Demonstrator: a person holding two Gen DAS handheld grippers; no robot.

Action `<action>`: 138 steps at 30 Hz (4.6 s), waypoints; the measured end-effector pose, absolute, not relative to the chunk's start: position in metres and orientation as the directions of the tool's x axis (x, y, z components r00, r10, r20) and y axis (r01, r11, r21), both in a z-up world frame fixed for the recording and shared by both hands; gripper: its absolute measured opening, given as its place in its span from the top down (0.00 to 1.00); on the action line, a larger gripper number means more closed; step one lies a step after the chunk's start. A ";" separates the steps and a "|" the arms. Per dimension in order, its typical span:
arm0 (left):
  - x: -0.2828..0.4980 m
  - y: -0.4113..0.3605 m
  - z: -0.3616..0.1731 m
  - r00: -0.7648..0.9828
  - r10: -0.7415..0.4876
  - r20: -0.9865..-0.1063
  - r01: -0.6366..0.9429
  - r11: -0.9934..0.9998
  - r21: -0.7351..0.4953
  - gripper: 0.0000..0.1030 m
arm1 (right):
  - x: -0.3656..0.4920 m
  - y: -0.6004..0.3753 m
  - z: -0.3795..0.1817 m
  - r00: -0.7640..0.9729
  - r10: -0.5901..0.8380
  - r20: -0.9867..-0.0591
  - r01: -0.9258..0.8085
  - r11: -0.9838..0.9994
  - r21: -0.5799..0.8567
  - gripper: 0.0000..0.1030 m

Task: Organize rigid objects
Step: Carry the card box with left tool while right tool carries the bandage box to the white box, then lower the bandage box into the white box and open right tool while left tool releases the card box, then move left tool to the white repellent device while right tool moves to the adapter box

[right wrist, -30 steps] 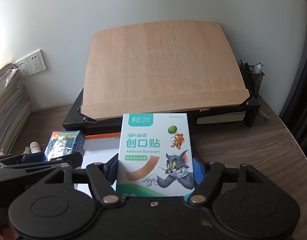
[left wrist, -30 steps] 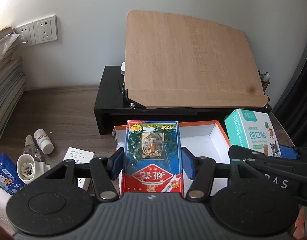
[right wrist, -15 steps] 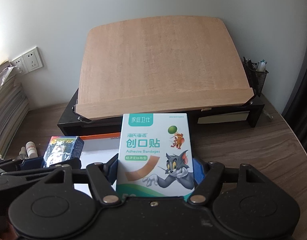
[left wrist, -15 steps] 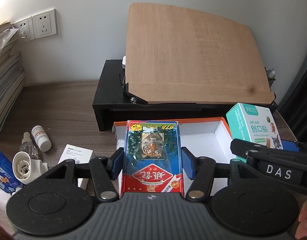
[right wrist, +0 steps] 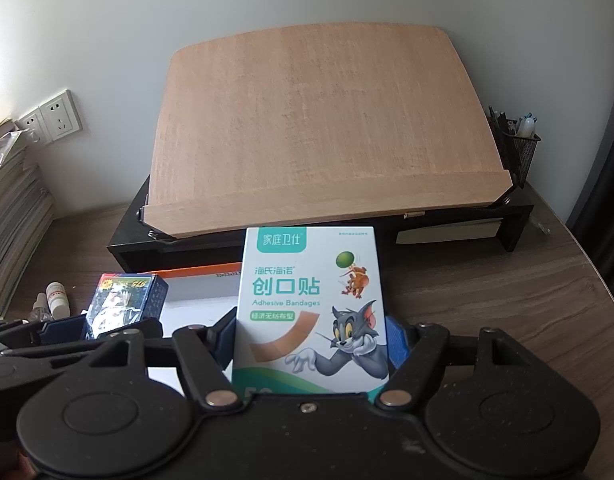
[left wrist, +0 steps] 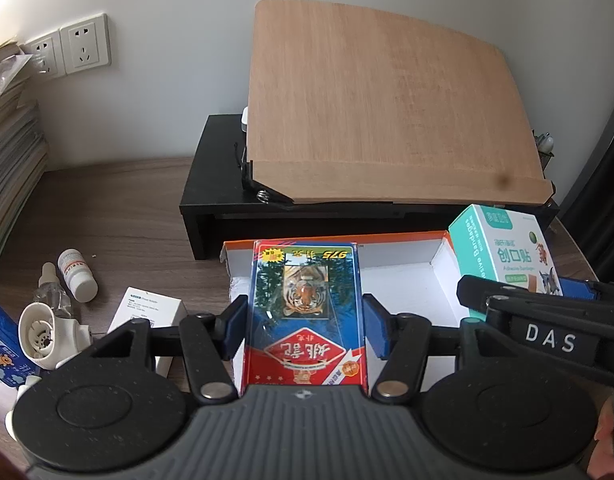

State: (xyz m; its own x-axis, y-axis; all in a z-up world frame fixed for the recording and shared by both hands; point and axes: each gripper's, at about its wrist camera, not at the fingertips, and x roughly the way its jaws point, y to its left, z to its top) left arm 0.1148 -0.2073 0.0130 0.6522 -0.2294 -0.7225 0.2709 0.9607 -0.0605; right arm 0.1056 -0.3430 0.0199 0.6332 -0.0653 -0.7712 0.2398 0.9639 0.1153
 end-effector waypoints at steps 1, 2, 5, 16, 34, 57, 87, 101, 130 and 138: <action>0.115 -0.207 0.013 0.652 -0.229 -0.723 0.271 0.961 -0.059 0.42 | 0.106 -0.343 0.019 0.632 -0.065 -0.772 0.240 0.964 0.115 0.18; 0.115 -0.208 0.012 0.651 -0.228 -0.724 0.271 0.961 -0.059 0.42 | 0.107 -0.343 0.019 0.631 -0.065 -0.773 0.240 0.964 0.114 0.18; 0.116 -0.208 0.011 0.650 -0.227 -0.725 0.270 0.961 -0.058 0.42 | 0.108 -0.344 0.018 0.627 -0.066 -0.776 0.243 0.963 0.114 0.18; 0.119 -0.209 0.008 0.643 -0.224 -0.732 0.266 0.962 -0.061 0.42 | 0.111 -0.344 0.013 0.620 -0.064 -0.782 0.243 0.963 0.114 0.18; 0.126 -0.207 0.000 0.625 -0.209 -0.752 0.251 0.966 -0.060 0.42 | 0.129 -0.348 -0.005 0.581 -0.028 -0.813 0.172 0.981 0.089 0.18; 0.133 -0.207 -0.005 0.613 -0.206 -0.763 0.254 0.966 -0.057 0.42 | 0.138 -0.343 -0.017 0.540 -0.023 -0.841 0.132 0.990 0.057 0.18; 0.145 -0.229 -0.015 0.552 -0.290 -0.782 0.320 0.939 -0.122 0.41 | 0.103 -0.354 0.008 0.594 -0.132 -0.794 0.262 0.965 0.036 0.17; 0.103 -0.208 0.014 0.635 -0.234 -0.736 0.254 0.963 -0.086 0.21 | 0.066 -0.337 0.021 0.618 -0.098 -0.780 0.249 0.966 0.075 0.16; 0.031 -0.048 -0.018 0.714 0.004 -0.700 -0.060 0.997 -0.055 0.00 | 0.049 -0.216 0.004 0.575 0.120 -0.809 0.017 0.987 0.159 0.15; 0.051 -0.033 -0.036 0.703 -0.053 -0.710 -0.003 0.997 -0.078 0.00 | 0.062 -0.191 -0.004 0.554 0.113 -0.824 0.023 0.988 0.151 0.15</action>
State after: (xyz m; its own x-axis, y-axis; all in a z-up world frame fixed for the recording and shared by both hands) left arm 0.0508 -0.0332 -0.0361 0.7026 -0.0534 -0.7095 -0.0033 0.9969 -0.0783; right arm 0.0621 -0.1914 -0.0043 0.5545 0.1131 -0.8245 0.0234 0.9882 0.1513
